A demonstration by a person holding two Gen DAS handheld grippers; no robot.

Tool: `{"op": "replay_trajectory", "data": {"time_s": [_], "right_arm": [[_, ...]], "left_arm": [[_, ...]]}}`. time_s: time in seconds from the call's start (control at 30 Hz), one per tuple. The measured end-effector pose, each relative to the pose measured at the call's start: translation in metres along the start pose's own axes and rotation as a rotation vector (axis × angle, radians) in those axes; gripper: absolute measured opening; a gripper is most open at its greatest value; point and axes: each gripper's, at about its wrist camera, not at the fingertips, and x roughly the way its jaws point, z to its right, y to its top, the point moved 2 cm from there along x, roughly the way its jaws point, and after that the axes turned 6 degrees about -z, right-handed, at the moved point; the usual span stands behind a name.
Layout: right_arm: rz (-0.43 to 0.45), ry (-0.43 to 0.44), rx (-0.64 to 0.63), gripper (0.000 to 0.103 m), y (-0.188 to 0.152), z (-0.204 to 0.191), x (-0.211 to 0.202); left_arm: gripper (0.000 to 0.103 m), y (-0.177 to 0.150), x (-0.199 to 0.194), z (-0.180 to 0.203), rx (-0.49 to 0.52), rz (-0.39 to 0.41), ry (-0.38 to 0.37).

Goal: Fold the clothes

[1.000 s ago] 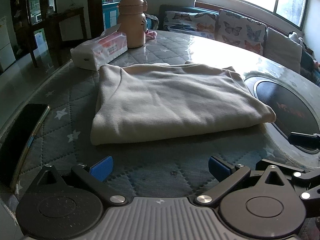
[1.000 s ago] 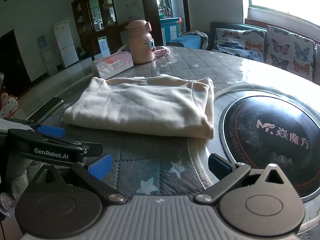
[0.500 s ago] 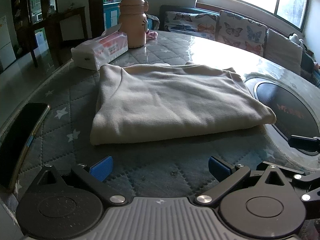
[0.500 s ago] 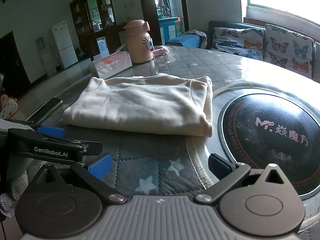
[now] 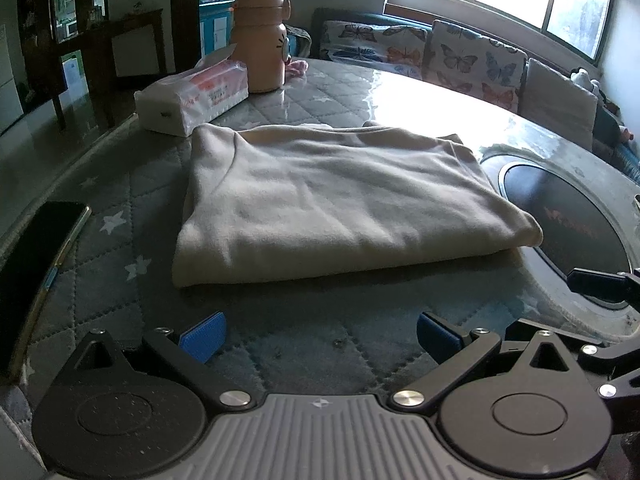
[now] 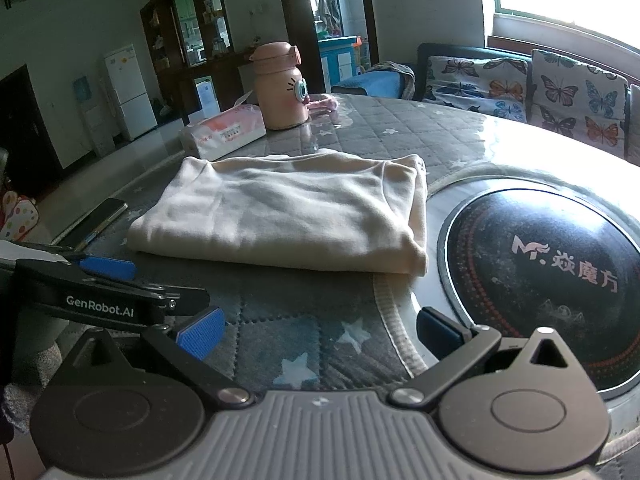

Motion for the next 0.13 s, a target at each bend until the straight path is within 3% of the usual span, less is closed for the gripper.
{"op": "replay_trajectory", "data": {"time_s": [0.13], "right_arm": [[0.001,0.001,0.002,0.103,-0.0003,0.0002,-0.0001]], "left_arm": [[0.103,0.0004,0.0008,-0.0024,-0.004,-0.005,0.009]]}}
